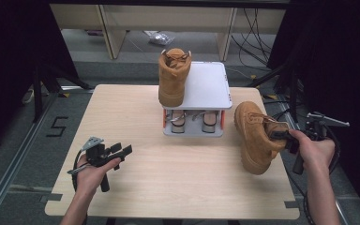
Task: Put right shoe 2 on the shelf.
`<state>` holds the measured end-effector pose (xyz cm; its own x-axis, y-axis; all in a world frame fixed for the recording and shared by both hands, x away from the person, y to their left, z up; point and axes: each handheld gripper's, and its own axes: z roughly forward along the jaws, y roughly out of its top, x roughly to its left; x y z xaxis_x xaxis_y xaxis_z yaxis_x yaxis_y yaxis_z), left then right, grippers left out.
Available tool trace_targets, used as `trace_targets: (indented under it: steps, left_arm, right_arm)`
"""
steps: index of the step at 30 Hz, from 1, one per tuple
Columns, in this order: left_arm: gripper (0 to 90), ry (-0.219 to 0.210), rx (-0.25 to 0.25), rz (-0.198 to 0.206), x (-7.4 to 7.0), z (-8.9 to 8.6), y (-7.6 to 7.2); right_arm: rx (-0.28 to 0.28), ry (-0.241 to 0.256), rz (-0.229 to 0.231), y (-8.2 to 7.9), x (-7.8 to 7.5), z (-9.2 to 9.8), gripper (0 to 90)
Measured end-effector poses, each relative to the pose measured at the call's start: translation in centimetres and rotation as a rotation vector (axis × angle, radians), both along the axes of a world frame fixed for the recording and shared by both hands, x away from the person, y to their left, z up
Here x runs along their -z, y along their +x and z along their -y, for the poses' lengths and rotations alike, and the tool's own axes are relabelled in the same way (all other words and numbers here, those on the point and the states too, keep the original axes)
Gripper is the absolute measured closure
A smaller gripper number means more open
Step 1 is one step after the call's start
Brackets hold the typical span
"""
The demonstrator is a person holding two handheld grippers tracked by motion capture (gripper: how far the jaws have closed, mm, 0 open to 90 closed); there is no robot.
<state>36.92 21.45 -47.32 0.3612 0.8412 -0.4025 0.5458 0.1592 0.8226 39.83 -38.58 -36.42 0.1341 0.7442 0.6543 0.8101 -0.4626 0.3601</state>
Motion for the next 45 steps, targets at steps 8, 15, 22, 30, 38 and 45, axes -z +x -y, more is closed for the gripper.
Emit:
trace_targets:
  steps: [8,15,22,30,38,45]
  left_arm:
    - [43.1,0.006,0.007,-0.004,0.1,0.1,0.0]
    - [43.2,0.003,0.007,-0.006,0.1,0.0,0.0]
    - [43.2,-0.001,0.006,-0.002,0.1,0.0,0.0]
    - [43.2,-0.002,0.009,-0.007,0.1,0.0,0.0]
    - [43.2,-0.004,0.010,-0.003,0.1,-0.1,0.1]
    - [43.2,-0.008,0.006,-0.006,0.1,-0.1,0.0]
  right_arm:
    - [-0.014,0.004,0.026,0.3,-0.5,0.2,83.2]
    - [-0.010,0.013,0.032,0.5,-1.3,0.3,83.2]
    - [0.010,0.046,0.049,0.9,-2.1,0.2,83.1]
    - [0.019,0.013,0.066,1.5,-2.7,-0.1,83.0]
    - [0.037,0.041,0.070,2.0,-3.5,-0.5,83.0]
    - [0.043,0.057,0.078,2.5,-4.0,-0.6,83.0]
